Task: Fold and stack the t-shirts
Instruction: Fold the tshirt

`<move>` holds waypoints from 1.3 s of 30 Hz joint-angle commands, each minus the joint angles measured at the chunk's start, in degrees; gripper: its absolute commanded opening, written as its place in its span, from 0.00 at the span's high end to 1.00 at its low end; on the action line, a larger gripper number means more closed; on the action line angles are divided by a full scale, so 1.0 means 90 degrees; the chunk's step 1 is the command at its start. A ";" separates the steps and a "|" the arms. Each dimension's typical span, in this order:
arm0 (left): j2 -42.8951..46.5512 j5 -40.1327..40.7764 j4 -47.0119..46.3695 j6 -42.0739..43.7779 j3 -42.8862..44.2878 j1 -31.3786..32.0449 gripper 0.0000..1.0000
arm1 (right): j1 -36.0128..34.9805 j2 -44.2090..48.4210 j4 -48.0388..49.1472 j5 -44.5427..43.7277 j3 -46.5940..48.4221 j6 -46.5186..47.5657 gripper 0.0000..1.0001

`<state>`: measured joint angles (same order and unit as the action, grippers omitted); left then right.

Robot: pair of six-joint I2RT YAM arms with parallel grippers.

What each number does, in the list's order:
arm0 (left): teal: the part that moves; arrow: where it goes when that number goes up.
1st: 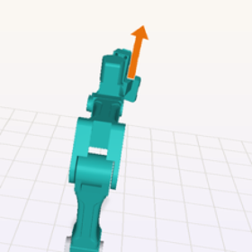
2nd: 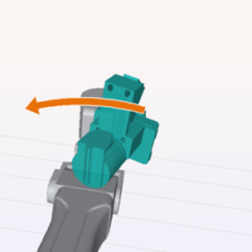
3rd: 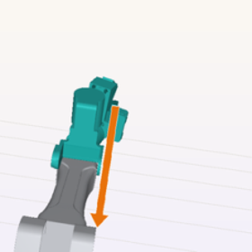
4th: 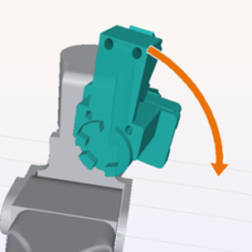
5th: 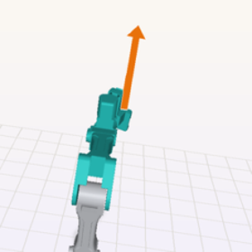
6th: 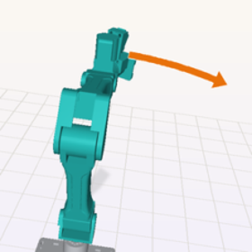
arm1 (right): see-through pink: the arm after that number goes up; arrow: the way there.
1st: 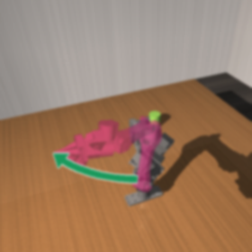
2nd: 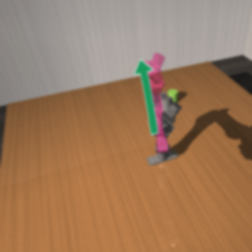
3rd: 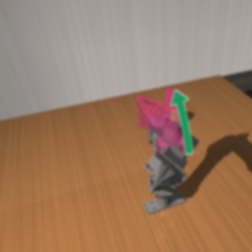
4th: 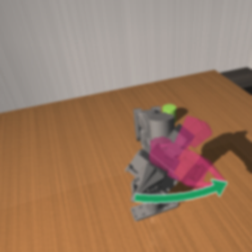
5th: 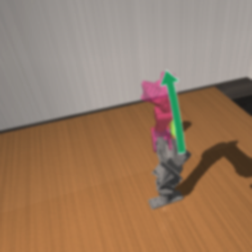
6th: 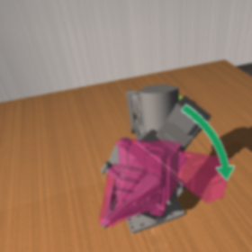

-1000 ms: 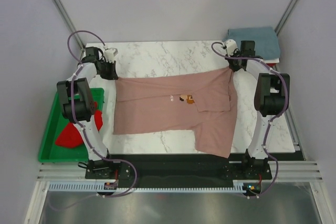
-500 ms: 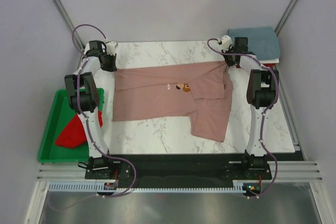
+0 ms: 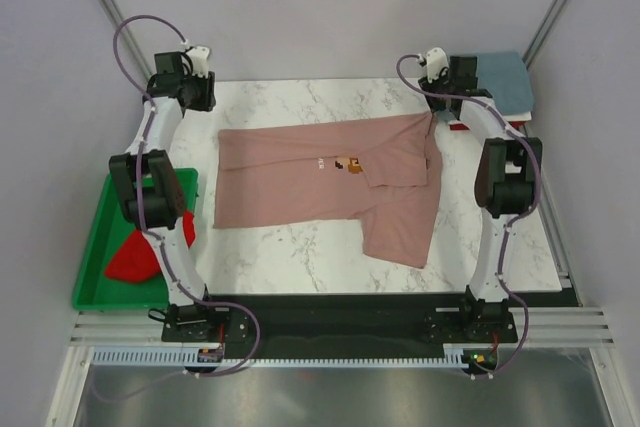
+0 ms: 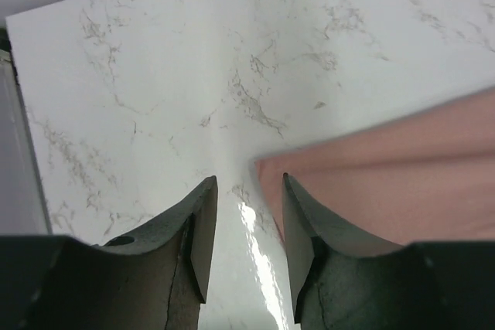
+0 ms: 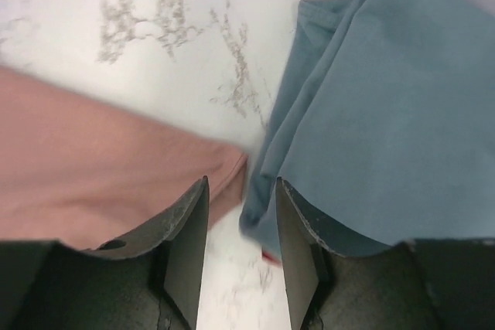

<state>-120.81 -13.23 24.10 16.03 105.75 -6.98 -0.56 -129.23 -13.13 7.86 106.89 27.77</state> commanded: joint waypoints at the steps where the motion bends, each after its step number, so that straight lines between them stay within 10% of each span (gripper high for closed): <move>1: 0.1410 -0.0256 0.0056 0.0044 -0.0576 0.0034 0.54 | -0.0046 0.1824 -0.0133 0.0571 -0.0712 0.0312 0.53; 15: 0.4586 -0.0395 0.0662 0.2243 -0.5421 0.0307 0.62 | -0.0309 0.6895 -0.2972 0.2563 -0.7030 0.4947 0.54; 26: 0.4303 -0.0326 0.0965 0.1608 -0.5296 0.0317 0.62 | -0.1041 0.7962 -0.4205 0.2750 -0.8419 0.7801 0.52; 39: 0.4010 -0.0004 0.1170 0.1783 -0.5168 0.0307 0.62 | -0.1208 0.7055 -0.4557 0.2848 -0.8147 0.8837 0.49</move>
<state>-83.94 -14.74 34.24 31.94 57.47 -4.12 -10.90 -64.38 -51.59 30.00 31.22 102.00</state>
